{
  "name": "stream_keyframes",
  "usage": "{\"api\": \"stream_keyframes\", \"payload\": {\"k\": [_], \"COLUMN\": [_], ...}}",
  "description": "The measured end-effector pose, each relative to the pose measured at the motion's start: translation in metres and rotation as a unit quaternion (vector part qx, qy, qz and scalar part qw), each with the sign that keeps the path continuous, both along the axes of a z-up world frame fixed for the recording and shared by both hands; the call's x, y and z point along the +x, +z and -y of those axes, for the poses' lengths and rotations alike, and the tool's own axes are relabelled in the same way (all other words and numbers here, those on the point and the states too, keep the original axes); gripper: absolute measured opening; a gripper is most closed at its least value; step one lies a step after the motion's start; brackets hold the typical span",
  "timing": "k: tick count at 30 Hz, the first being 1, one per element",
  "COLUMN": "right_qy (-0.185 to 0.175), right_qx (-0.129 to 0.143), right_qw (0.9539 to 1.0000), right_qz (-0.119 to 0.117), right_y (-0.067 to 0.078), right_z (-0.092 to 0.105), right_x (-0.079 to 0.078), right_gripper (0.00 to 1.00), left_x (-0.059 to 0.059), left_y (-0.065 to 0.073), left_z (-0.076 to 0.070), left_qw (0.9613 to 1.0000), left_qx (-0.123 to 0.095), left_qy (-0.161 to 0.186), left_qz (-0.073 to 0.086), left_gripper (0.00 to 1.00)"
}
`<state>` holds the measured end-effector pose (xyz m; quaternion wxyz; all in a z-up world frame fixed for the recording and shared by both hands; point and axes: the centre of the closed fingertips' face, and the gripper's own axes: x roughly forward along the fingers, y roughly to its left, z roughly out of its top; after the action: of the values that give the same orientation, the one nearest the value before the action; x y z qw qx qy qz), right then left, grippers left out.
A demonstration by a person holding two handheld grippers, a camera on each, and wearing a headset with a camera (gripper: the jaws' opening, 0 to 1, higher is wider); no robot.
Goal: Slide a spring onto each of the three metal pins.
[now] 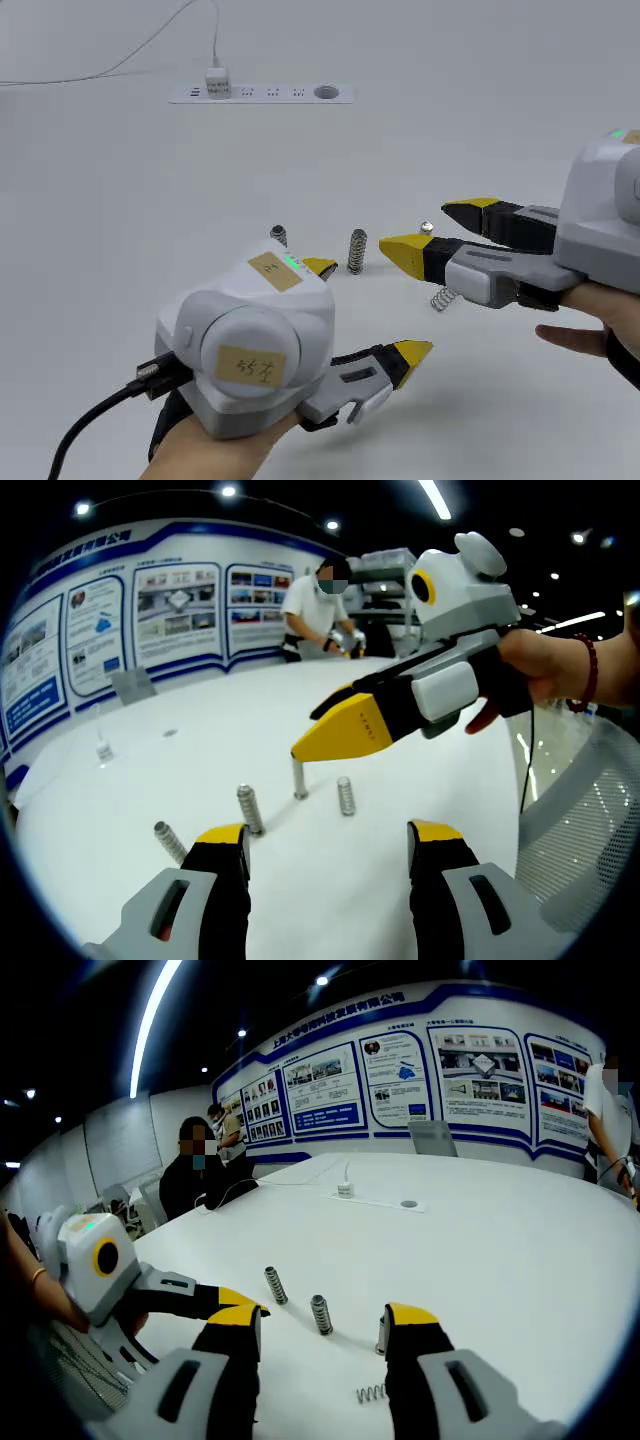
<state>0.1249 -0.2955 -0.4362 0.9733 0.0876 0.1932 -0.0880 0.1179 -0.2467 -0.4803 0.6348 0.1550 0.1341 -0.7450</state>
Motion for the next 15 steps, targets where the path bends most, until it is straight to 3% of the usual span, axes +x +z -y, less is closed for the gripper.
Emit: {"api": "stream_keyframes", "payload": {"k": [15], "right_qy": [-0.013], "right_qx": [-0.002], "right_qw": [0.9999], "right_qz": [0.003], "right_y": [0.004], "right_z": [0.008], "right_x": [-0.036], "right_gripper": [0.54], "left_x": [-0.007], "left_y": [-0.009], "left_z": [0.024], "left_qw": [0.9999], "left_qx": [0.004], "left_qy": [-0.016], "left_qz": [0.005], "left_gripper": [0.58]}}
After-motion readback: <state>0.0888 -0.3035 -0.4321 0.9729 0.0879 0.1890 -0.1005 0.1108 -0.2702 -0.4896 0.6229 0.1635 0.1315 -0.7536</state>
